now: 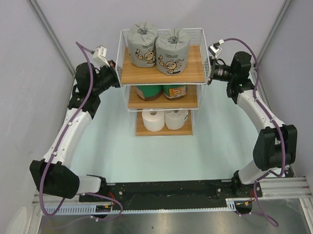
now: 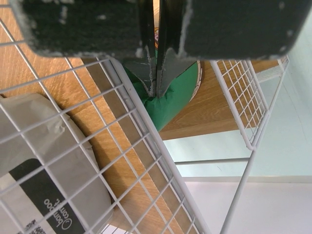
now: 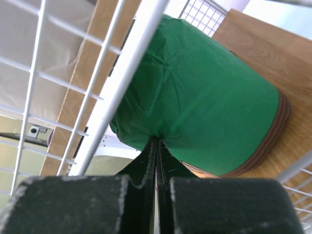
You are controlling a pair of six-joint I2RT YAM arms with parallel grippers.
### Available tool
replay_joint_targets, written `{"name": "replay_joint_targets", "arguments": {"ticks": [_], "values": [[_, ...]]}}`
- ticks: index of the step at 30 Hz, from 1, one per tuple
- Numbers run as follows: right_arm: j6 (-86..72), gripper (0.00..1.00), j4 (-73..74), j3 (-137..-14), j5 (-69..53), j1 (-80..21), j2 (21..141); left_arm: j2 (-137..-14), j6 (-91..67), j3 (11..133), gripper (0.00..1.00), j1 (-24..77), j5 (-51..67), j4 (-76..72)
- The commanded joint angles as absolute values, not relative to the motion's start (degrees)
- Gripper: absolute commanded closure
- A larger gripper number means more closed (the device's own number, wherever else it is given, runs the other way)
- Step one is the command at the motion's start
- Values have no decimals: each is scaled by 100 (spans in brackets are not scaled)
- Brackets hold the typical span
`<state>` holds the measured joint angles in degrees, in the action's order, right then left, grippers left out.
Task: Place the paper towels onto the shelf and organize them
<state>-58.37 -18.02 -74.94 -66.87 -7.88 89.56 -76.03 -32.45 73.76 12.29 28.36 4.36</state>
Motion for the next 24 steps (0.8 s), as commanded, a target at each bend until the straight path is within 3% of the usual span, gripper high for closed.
{"name": "replay_joint_targets", "arguments": {"ticks": [1, 24], "values": [[-5924, 100, -2022, -7717, -6443, -738, 9027, -7480, -3155, 7198, 100, 1907, 3797, 589], [-4817, 100, -519, -7717, -5819, 176, 8156, -6943, -3111, 7436, 98, 1354, 3103, 967]]}}
